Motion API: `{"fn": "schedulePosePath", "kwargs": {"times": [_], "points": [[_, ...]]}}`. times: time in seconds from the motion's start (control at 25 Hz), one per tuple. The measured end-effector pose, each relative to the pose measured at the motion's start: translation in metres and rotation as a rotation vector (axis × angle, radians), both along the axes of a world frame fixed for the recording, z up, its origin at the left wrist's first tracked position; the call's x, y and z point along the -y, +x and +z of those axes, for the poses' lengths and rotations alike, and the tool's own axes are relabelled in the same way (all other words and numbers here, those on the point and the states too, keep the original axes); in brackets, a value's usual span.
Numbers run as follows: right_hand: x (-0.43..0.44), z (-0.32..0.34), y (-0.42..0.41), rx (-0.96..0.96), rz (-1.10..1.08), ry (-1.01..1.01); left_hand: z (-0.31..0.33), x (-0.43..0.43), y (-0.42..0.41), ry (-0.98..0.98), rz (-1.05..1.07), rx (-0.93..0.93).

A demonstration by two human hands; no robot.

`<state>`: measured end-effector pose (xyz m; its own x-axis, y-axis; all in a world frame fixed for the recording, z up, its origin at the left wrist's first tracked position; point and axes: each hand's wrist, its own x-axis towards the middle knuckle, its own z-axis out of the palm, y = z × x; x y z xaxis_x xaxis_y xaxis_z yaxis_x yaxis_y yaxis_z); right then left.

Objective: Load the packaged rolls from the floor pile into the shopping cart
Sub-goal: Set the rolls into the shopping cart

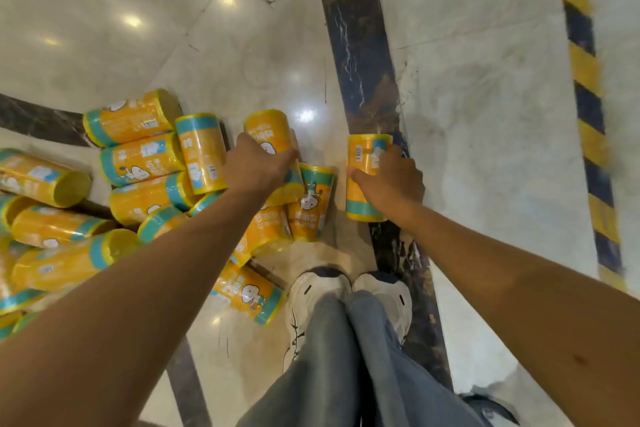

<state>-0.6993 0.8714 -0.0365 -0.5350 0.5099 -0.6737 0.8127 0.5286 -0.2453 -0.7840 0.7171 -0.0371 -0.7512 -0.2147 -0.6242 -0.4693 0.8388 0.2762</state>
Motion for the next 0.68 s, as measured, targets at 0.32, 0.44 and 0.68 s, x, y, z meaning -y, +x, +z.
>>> {"fn": "schedulePosePath", "kwargs": {"times": [0.32, 0.44, 0.68], "points": [[-0.020, 0.211, -0.027, -0.126, -0.068, 0.021, 0.218, -0.022, 0.000, 0.170, -0.115, -0.157], [-0.031, 0.311, -0.035, -0.232, -0.113, 0.011, 0.318, -0.041, -0.010, 0.245, -0.154, -0.246], [-0.092, 0.547, -0.053, -0.540, -0.230, 0.144, 0.557, -0.104, -0.035, 0.444, -0.345, -0.496]]}}
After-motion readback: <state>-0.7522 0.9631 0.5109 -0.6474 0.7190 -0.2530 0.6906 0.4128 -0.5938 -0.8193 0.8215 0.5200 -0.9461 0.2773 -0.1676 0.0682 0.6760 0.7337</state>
